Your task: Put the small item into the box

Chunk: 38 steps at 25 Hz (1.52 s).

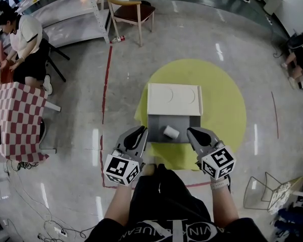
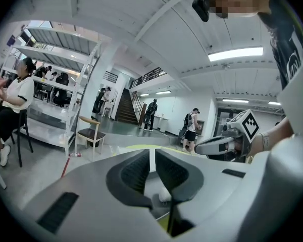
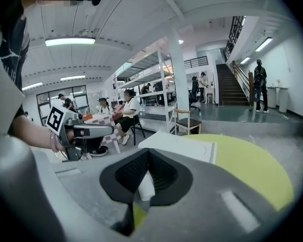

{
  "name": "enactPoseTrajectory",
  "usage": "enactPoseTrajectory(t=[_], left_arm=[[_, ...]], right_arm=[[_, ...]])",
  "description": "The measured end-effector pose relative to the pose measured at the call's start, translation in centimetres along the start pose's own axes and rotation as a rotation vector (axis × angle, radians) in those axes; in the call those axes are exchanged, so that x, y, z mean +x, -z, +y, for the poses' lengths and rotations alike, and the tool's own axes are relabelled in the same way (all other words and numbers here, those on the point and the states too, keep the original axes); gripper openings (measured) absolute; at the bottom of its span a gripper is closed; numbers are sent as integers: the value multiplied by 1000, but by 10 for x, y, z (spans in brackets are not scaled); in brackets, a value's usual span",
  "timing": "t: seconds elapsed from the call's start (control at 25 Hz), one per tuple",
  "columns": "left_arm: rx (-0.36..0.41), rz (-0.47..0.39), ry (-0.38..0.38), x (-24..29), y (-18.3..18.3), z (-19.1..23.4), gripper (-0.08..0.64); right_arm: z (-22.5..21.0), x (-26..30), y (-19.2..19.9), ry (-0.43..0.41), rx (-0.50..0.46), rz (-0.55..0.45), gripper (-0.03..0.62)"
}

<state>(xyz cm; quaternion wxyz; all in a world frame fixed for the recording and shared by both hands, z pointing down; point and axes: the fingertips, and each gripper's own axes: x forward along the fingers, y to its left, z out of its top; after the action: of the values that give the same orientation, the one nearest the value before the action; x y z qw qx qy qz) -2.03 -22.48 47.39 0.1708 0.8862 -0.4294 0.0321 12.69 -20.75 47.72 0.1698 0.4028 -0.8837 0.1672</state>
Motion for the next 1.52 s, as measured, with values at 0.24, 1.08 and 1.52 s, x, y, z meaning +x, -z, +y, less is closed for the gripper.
enactPoseTrajectory(t=[0.24, 1.08, 1.52], left_arm=[[16, -15, 24, 2, -13, -9, 32], [57, -89, 51, 11, -69, -25, 21], [81, -113, 45, 11, -89, -25, 21]], right_arm=[[-5, -13, -18, 6, 110, -110, 6], [-10, -41, -65, 62, 70, -219, 6], [-15, -46, -85, 103, 59, -279, 6]])
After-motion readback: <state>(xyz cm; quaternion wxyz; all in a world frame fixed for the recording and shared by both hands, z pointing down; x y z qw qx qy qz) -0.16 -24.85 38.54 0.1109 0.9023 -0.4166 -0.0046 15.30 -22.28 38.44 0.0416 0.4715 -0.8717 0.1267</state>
